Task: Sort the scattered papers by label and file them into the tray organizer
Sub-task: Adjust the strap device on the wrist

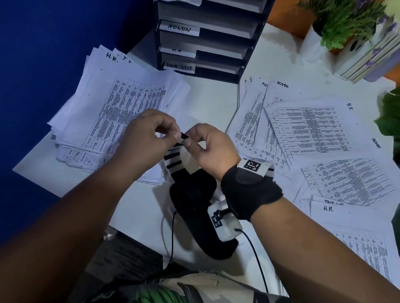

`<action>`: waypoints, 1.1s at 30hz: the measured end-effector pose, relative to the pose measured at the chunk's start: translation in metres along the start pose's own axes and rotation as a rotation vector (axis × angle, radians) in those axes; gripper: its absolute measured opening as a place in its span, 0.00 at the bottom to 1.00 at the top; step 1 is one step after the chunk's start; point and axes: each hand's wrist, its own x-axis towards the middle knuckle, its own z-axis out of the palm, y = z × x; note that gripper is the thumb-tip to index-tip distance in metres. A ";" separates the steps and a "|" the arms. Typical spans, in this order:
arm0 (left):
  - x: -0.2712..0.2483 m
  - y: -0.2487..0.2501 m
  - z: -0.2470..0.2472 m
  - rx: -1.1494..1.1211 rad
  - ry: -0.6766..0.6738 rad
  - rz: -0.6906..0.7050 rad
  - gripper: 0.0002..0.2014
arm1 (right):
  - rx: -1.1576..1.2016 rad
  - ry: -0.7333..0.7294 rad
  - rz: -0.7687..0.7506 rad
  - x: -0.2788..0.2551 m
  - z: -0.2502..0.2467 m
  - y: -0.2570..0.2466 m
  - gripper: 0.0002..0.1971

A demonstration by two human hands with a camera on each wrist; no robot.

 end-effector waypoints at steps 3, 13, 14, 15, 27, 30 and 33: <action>0.001 0.001 0.004 0.074 -0.031 0.029 0.04 | -0.119 0.039 -0.058 0.000 -0.004 0.000 0.08; 0.003 0.007 0.004 0.049 -0.031 0.044 0.10 | -0.169 -0.010 -0.151 0.001 0.003 -0.006 0.08; 0.004 0.006 0.004 0.050 -0.033 0.040 0.09 | -0.164 -0.013 -0.143 0.001 0.002 -0.006 0.09; 0.003 0.005 0.003 0.045 -0.038 0.033 0.09 | -0.135 -0.001 -0.136 0.000 -0.001 -0.006 0.10; -0.082 0.006 0.000 -0.158 -0.215 -0.411 0.11 | 0.008 0.123 -0.177 -0.001 -0.021 -0.006 0.03; -0.108 -0.007 0.012 -0.239 -0.532 -0.579 0.06 | 0.026 0.098 -0.176 -0.007 -0.028 -0.007 0.07; -0.104 -0.012 0.028 -0.384 -0.556 -0.591 0.12 | -0.020 0.058 -0.228 -0.014 -0.037 -0.006 0.08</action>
